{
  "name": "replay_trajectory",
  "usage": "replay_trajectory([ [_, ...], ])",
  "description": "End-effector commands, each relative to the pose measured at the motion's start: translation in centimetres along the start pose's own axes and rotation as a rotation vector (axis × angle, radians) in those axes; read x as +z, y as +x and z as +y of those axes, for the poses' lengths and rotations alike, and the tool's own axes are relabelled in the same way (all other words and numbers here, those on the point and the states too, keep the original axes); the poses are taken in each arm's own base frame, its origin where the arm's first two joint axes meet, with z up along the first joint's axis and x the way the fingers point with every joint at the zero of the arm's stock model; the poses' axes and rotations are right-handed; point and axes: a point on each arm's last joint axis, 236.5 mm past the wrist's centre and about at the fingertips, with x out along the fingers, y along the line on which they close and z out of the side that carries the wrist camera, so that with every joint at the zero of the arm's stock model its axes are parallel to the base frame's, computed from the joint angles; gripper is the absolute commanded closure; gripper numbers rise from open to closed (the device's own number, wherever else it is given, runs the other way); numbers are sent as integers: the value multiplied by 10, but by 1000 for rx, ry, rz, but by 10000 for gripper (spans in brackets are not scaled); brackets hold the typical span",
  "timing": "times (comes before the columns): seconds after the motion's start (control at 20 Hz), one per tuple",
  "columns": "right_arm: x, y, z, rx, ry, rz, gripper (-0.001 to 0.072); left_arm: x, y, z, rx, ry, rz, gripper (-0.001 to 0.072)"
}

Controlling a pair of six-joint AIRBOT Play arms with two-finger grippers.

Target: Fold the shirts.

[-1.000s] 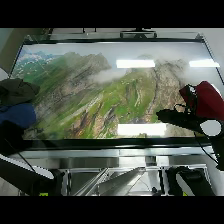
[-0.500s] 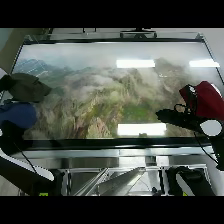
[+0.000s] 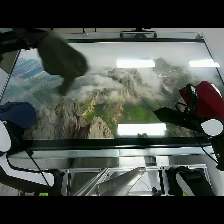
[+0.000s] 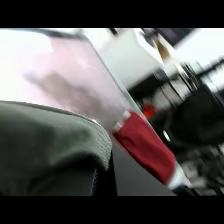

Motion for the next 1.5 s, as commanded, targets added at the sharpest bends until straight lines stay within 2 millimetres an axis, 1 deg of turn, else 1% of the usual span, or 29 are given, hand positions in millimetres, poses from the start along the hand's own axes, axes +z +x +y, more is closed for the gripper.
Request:
replay_trajectory([
  [0.0,-1,0,1,6,3,5,687,-64,72,-62,-58,73,222,679],
  [0.05,-2,0,1,6,3,9,653,-86,91,-58,-31,68,293,679],
  [0.1,-2,0,1,6,4,9,477,-107,107,-48,2,65,356,679],
  [0.15,-2,0,1,6,4,9,343,-128,122,-38,31,64,417,679],
  [0.25,-2,0,1,6,4,8,336,-166,148,-15,71,43,520,679],
  [0.3,-2,0,1,6,4,8,333,-186,157,-2,84,32,576,670],
  [0.35,-1,-1,0,3,6,7,273,-208,162,14,105,17,646,467],
  [0.4,1,-2,-3,-3,16,2,126,-225,160,30,139,-10,708,412],
  [0.45,3,-4,-9,-14,31,-4,102,-239,149,50,190,-34,772,412],
  [0.5,5,-7,-19,-32,60,-4,102,-246,135,68,245,-64,823,412],
  [0.55,5,-12,-30,-52,97,2,102,-249,116,86,303,-104,859,412],
  [0.65,0,-22,-54,-94,168,25,104,-248,80,107,374,-231,880,412],
  [0.7,-3,-29,-70,-134,193,37,104,-255,63,109,381,-299,900,412],
  [0.75,-5,-34,-87,-186,205,40,104,-268,46,110,389,-354,927,412],
  [0.8,-6,-39,-106,-241,220,34,106,-282,34,108,394,-401,939,412],
  [0.85,-8,-43,-122,-279,247,34,111,-300,22,105,391,-426,953,412],
  [0.9,-11,-43,-133,-294,281,38,132,-321,13,100,386,-437,962,412],
  [0.95,-15,-40,-142,-301,303,51,133,-340,7,97,392,-450,959,412],
  [1.0,-20,-36,-148,-305,321,72,133,-363,2,95,409,-463,947,412],
  [1.05,-26,-29,-153,-306,339,97,133,-382,-1,95,427,-472,933,412],
  [1.15,-32,-10,-151,-254,340,138,133,-415,4,90,432,-474,900,412],
  [1.25,-34,11,-140,-170,329,170,132,-438,17,88,429,-473,858,412],
  [1.3,-34,21,-135,-131,320,182,133,-446,23,91,444,-458,844,412],
  [1.35,-35,31,-130,-96,315,197,132,-452,29,95,464,-433,831,412],
  [1.45,-40,49,-125,-54,322,227,132,-457,40,100,488,-388,807,412],
])
